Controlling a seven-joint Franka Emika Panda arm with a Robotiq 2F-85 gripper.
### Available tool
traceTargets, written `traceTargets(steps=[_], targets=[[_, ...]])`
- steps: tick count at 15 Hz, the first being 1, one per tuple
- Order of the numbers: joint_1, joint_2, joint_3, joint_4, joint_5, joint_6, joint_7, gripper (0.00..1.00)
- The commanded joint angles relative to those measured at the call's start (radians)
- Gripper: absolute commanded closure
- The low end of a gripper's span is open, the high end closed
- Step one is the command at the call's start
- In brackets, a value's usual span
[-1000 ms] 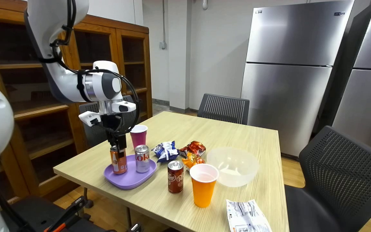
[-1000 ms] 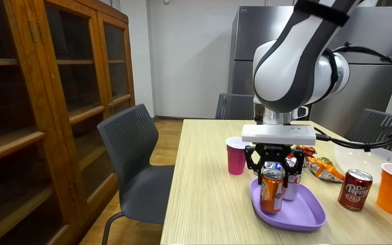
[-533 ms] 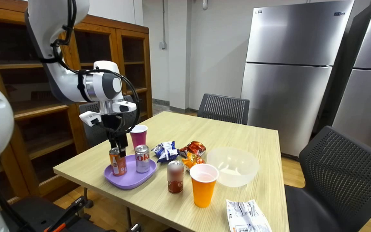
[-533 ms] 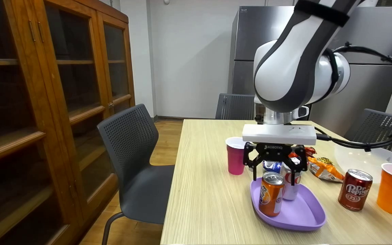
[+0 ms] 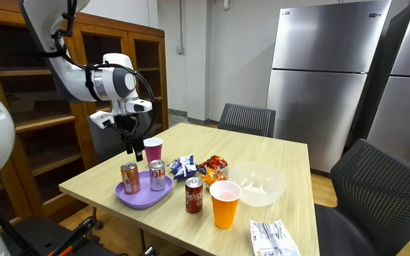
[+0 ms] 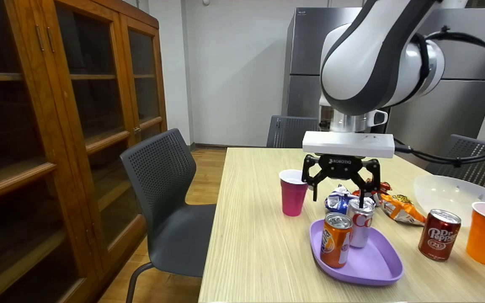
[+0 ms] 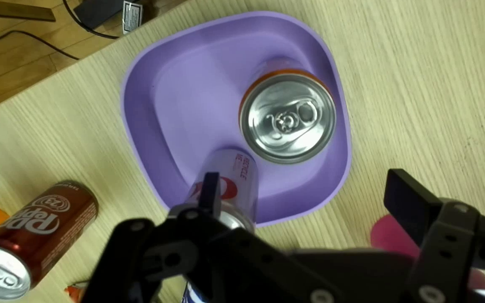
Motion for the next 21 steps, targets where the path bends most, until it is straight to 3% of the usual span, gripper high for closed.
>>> traceTargets(steps=[1,9,21], targets=[[-0.033,-0.114,0.017,-0.057,0.003,-0.013,0.007,0.00],[-0.133,-0.231,0.013,-0.118,-0.043,-0.011,-0.071,0.00],[-0.346,-0.278,-0.081,-0.146,-0.012,-0.007,-0.385,0.00]])
